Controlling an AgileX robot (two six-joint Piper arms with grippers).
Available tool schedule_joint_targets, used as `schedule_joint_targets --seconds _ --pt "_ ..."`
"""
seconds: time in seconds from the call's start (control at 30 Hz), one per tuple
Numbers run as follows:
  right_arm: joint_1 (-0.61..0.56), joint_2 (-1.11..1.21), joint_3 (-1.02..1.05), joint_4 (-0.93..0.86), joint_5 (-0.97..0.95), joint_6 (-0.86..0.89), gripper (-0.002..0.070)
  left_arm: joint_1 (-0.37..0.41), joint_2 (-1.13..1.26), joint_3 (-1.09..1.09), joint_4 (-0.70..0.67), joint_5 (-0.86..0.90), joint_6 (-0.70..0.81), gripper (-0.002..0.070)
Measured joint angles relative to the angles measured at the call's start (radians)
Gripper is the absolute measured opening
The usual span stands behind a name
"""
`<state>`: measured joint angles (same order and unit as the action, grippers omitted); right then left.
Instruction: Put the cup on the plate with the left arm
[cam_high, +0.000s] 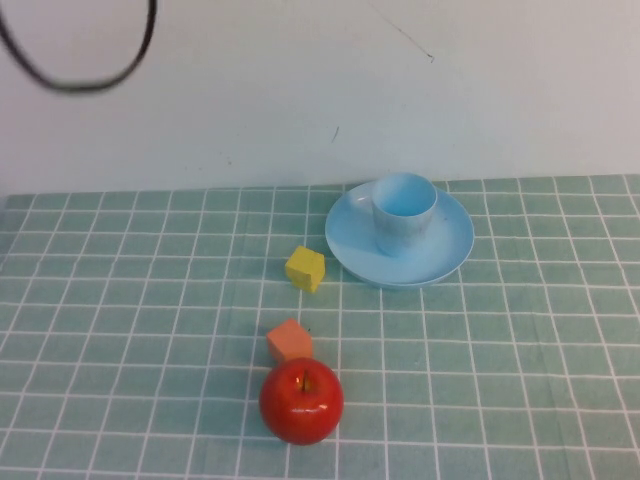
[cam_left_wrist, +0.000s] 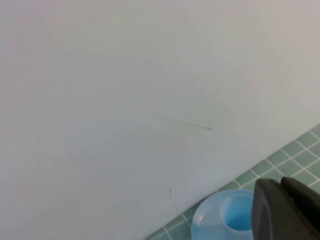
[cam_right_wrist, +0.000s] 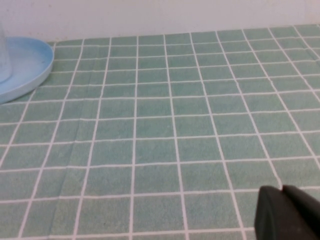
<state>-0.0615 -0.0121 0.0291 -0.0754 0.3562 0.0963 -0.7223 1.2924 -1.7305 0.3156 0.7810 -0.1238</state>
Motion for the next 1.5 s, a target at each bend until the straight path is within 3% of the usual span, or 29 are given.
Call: schedule_joint_targets --seconds 0.23,0.63,0.77,0.9,1.2,1.5 --pt "0.000 0.000 0.000 0.000 0.000 0.000 -0.0002 0.002 -0.179 0.355 0.005 -0.102 -0.037 0.0000" --pt "0.000 0.000 0.000 0.000 0.000 0.000 -0.0002 0.002 -0.201 0.553 0.031 -0.010 -0.037 -0.0001" --pt "0.000 0.000 0.000 0.000 0.000 0.000 -0.0002 0.004 -0.212 0.576 0.046 -0.099 -0.062 -0.0001" --pt "0.000 0.000 0.000 0.000 0.000 0.000 -0.0002 0.030 -0.293 0.655 0.012 -0.300 -0.090 -0.0001" --pt "0.000 0.000 0.000 0.000 0.000 0.000 -0.0002 0.217 -0.663 1.106 -0.077 -0.926 -0.156 -0.0001" --pt "0.000 0.000 0.000 0.000 0.000 0.000 -0.0002 0.446 -1.011 1.474 -0.094 -0.925 -0.343 -0.0001"
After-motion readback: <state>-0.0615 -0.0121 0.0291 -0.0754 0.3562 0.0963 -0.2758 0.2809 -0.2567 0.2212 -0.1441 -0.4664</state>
